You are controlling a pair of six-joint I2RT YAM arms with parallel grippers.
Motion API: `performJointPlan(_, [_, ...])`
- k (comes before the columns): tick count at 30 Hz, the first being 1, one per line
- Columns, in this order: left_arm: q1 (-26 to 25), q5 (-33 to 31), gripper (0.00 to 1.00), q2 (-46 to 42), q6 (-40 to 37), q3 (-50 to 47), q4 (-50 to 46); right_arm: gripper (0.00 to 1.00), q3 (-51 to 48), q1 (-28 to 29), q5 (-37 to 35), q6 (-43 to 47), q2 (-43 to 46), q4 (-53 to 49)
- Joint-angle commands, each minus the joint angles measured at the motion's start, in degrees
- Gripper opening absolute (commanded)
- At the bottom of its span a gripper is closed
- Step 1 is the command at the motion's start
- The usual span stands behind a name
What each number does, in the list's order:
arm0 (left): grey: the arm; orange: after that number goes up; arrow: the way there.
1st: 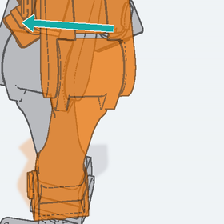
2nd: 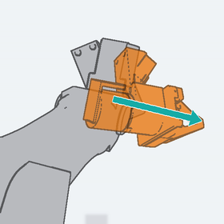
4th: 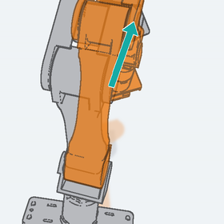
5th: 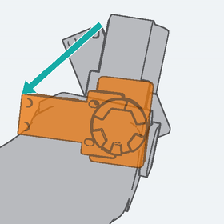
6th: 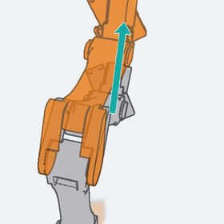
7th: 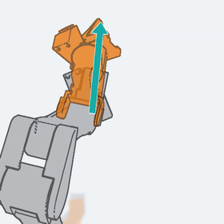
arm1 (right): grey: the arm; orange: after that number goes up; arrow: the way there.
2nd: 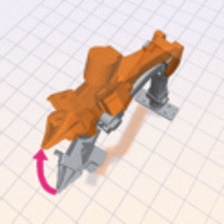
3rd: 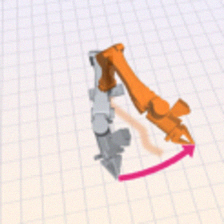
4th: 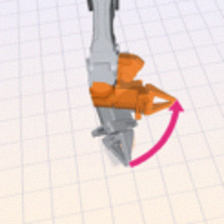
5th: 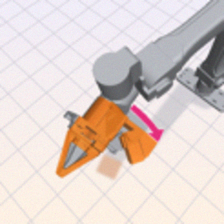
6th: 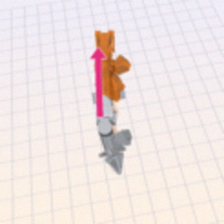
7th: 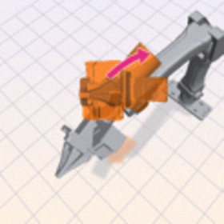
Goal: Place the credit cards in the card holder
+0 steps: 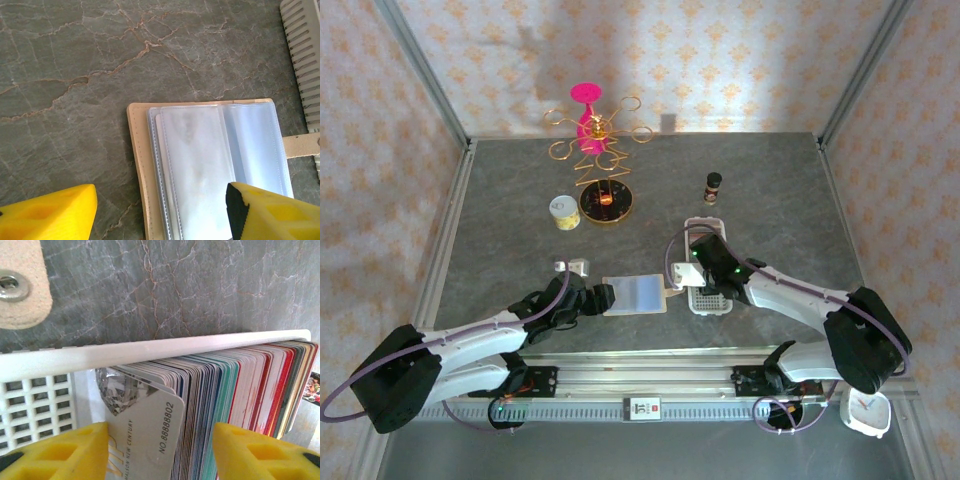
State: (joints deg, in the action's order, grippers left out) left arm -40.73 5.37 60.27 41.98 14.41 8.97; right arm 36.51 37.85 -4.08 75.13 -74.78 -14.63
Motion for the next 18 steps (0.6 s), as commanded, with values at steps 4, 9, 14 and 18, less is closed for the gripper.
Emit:
performJointPlan(4, [0.4,0.3,0.69,0.7,0.3,-0.8,2.4,0.46,1.9,-0.3,-1.4,-0.2,2.2,-0.6])
performJointPlan(9, [0.4,1.1,0.69,1.6,0.2,-0.6,2.6,0.34,1.9,-0.3,-1.2,-0.5,2.8,-0.6])
performJointPlan(14, [0.4,1.4,0.69,2.1,0.2,-0.4,2.6,0.32,1.5,-0.3,-1.1,-0.6,3.3,-0.2])
performJointPlan(18, [0.4,1.7,0.69,2.3,0.2,-0.4,2.7,0.32,1.2,-0.3,-1.3,-0.6,3.9,0.2])
